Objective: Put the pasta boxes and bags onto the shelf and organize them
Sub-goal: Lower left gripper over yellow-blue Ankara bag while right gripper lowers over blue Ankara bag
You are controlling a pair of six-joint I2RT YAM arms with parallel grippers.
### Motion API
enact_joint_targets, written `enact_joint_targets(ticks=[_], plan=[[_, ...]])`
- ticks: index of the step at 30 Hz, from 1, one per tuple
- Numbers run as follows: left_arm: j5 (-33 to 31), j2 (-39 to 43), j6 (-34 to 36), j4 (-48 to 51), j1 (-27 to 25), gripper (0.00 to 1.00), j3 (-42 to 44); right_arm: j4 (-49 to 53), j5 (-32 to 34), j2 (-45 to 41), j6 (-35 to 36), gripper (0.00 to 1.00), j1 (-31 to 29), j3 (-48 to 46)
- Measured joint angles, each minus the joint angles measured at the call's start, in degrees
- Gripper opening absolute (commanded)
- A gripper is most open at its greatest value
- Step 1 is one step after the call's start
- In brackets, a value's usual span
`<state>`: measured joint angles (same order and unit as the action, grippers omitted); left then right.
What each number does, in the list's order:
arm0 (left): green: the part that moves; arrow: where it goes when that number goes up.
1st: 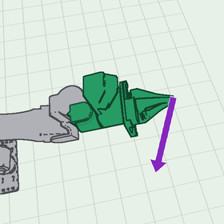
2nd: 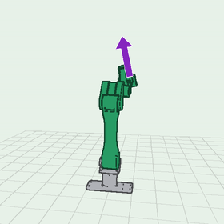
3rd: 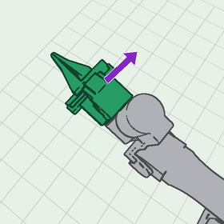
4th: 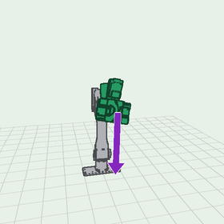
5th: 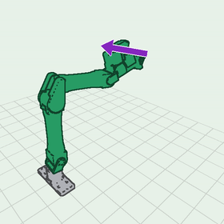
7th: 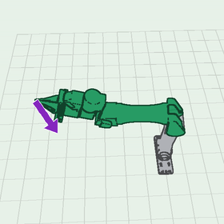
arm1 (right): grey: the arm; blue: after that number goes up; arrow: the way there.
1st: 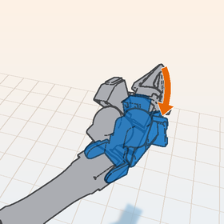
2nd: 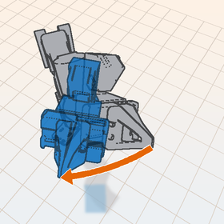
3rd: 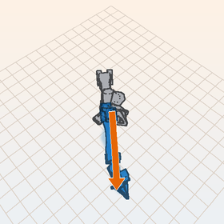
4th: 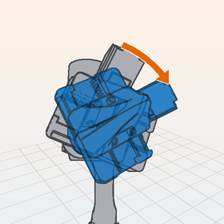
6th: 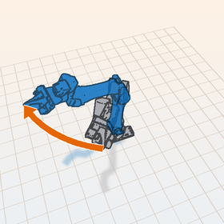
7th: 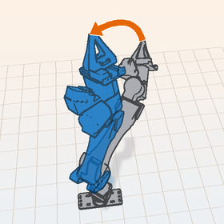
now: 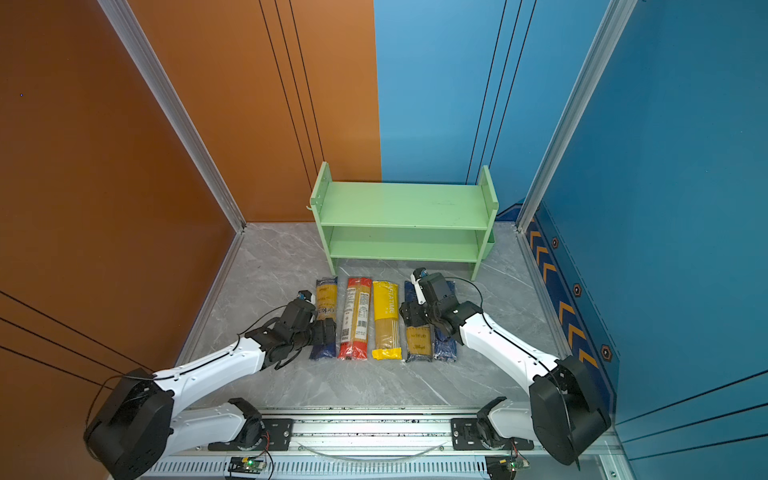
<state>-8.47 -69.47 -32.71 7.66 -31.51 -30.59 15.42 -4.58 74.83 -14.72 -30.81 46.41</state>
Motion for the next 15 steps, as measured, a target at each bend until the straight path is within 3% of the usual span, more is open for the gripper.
enact_joint_targets(ticks=[15], plan=[[0.02, -1.84, -1.05, 1.18, 0.00, 0.98, -0.07, -0.02, 0.33, 1.40, -0.37, 0.80, -0.17, 0.02]])
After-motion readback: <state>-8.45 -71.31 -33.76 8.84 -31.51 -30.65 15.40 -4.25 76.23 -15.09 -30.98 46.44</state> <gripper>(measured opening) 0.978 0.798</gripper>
